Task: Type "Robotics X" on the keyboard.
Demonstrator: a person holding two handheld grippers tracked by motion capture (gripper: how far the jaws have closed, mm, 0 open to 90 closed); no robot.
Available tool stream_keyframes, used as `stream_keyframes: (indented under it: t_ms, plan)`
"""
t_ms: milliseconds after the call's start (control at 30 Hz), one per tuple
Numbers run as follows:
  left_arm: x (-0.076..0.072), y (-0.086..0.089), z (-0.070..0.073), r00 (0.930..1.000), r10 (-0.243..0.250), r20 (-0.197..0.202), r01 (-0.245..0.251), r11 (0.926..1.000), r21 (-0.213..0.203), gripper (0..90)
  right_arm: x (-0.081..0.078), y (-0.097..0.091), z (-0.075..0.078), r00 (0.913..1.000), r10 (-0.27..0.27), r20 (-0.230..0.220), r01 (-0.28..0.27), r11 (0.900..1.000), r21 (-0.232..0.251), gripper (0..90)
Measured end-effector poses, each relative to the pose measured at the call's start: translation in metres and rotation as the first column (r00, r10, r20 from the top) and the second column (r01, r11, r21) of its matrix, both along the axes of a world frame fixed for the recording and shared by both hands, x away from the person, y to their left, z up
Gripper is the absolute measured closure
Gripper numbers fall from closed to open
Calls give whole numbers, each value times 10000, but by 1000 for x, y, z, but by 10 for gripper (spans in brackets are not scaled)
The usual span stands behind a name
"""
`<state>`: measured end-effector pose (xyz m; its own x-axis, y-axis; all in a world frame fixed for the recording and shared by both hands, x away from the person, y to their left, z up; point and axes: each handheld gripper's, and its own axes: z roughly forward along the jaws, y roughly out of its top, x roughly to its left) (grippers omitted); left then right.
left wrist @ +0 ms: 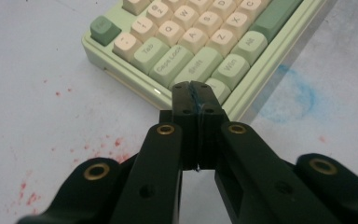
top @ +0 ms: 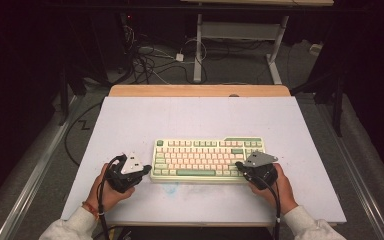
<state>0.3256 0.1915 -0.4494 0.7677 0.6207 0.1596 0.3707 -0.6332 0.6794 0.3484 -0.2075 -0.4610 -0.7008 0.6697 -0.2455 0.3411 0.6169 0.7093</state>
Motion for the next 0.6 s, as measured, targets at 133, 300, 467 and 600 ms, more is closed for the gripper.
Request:
stream_keyframes:
  t_ms: [133,300,467,600]
  plan:
    - [4,-7,6,9998,-169,104,170,9998,-102,872,0,0,0,10000,9,-8,-9,10000,14,900]
    - [11,-17,10,9995,-304,34,304,9995,-22,873,0,0,0,10000,10,13,-10,10000,5,900]
    - [21,-32,15,9990,-429,161,428,9991,33,872,0,1,0,10000,-26,32,26,10000,-20,900]
    - [29,-45,16,9977,-673,123,671,9976,165,872,0,1,0,10000,-52,56,53,10000,-33,900]
